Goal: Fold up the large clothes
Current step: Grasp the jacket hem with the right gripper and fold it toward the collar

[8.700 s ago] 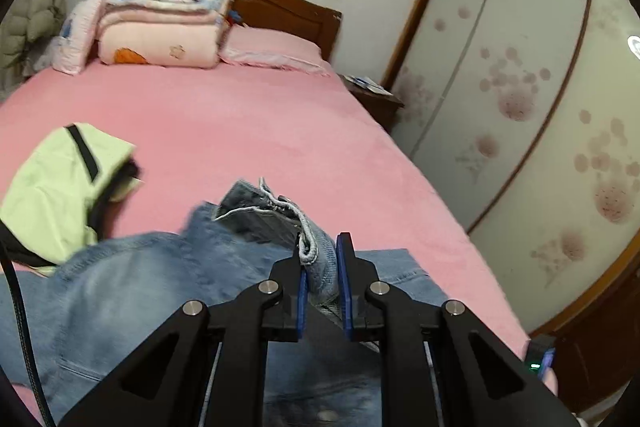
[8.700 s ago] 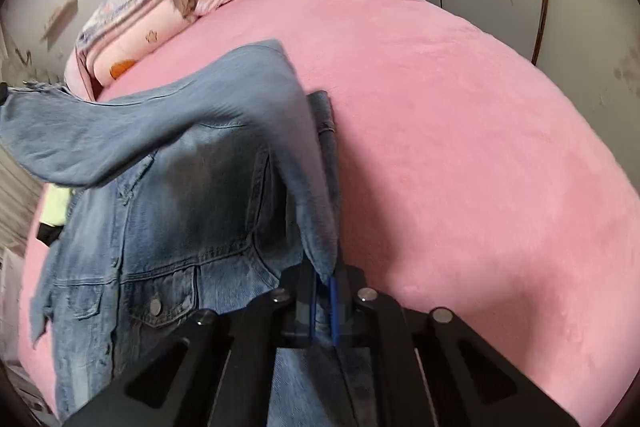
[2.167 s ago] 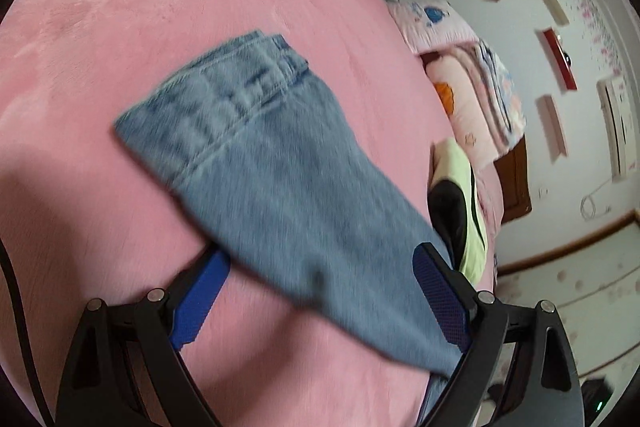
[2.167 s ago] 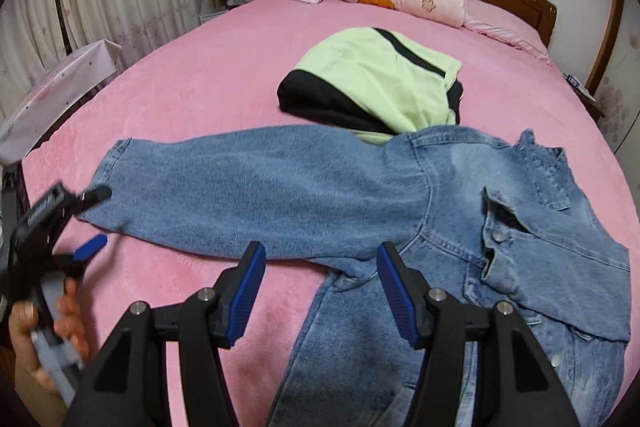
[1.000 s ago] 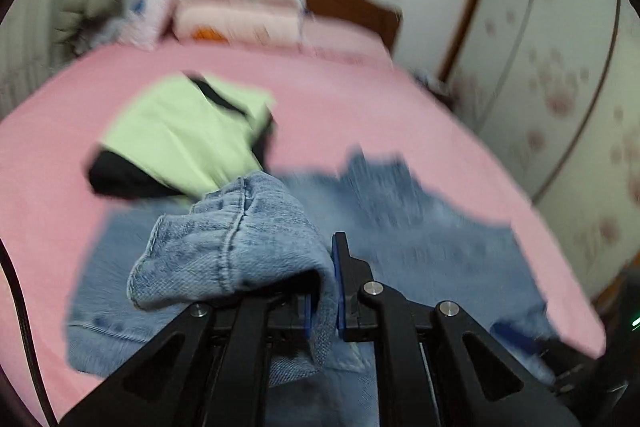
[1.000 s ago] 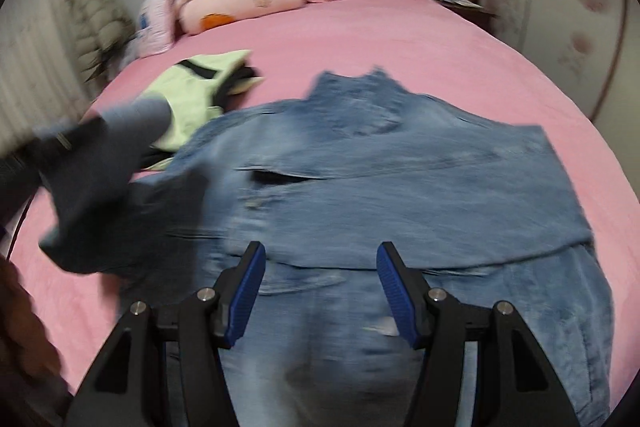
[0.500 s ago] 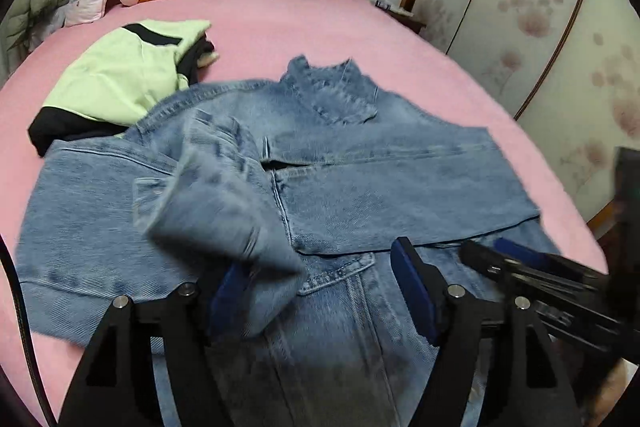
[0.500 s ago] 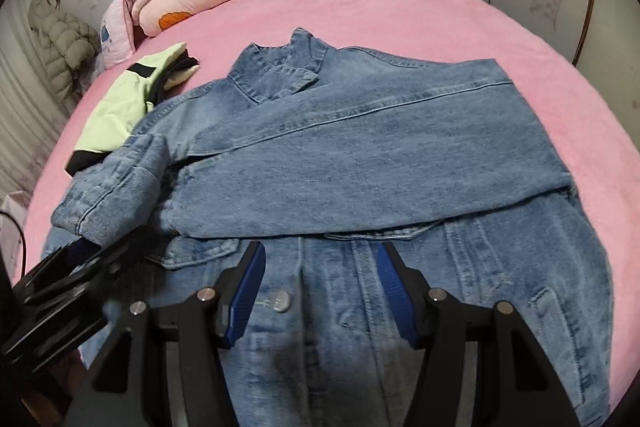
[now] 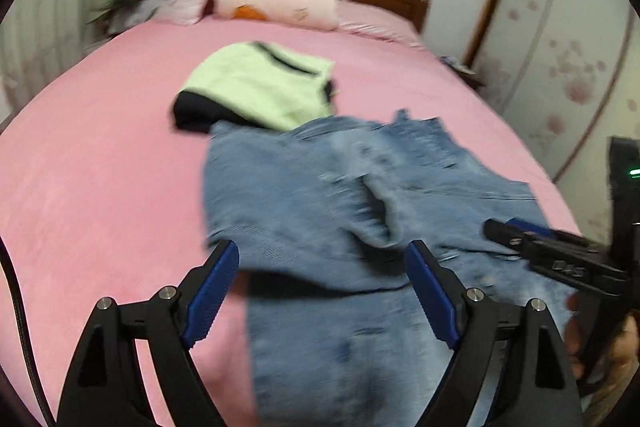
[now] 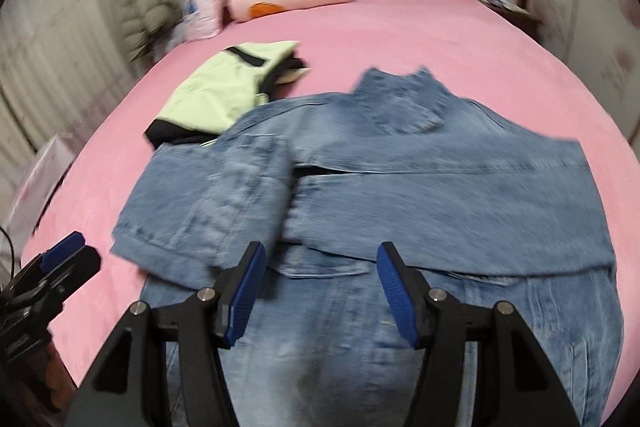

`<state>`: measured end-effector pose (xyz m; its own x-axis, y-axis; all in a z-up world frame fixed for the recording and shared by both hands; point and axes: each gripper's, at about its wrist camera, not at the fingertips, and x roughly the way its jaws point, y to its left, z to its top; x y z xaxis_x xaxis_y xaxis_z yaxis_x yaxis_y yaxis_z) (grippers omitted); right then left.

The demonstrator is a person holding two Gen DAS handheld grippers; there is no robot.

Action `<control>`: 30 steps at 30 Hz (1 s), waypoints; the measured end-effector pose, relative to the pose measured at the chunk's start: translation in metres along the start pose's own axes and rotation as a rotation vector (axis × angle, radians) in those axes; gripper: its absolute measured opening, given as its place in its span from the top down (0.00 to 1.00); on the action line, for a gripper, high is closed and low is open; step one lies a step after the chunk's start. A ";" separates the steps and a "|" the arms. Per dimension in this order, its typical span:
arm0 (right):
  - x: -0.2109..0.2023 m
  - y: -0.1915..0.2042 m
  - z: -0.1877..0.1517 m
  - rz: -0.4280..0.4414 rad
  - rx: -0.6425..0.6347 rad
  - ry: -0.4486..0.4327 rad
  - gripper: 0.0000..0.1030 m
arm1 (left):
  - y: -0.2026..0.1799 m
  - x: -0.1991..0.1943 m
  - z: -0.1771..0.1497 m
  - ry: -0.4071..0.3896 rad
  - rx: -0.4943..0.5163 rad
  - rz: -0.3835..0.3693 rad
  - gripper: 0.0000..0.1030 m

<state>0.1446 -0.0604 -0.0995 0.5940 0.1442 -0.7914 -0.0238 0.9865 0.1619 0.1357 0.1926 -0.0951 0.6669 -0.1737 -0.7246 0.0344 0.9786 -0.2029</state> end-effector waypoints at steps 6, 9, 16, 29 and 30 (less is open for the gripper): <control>0.013 0.050 -0.007 0.006 -0.163 0.028 0.44 | 0.039 0.021 -0.015 0.054 -0.101 0.048 0.18; 0.020 0.070 -0.014 -0.014 -0.260 0.047 0.44 | 0.048 0.031 -0.023 0.083 -0.128 0.043 0.18; 0.047 0.099 -0.020 -0.126 -0.423 0.049 0.44 | 0.054 0.062 -0.034 0.146 -0.165 0.033 0.18; 0.057 0.087 0.039 -0.219 -0.425 -0.036 0.89 | 0.045 0.103 -0.005 0.136 -0.211 0.084 0.42; 0.044 0.077 0.054 -0.226 -0.396 -0.092 0.89 | 0.041 0.107 -0.002 0.141 -0.207 0.103 0.43</control>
<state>0.2118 0.0172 -0.0900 0.6882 -0.0681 -0.7223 -0.1797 0.9486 -0.2606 0.2068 0.2143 -0.1822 0.5486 -0.1023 -0.8298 -0.1912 0.9508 -0.2436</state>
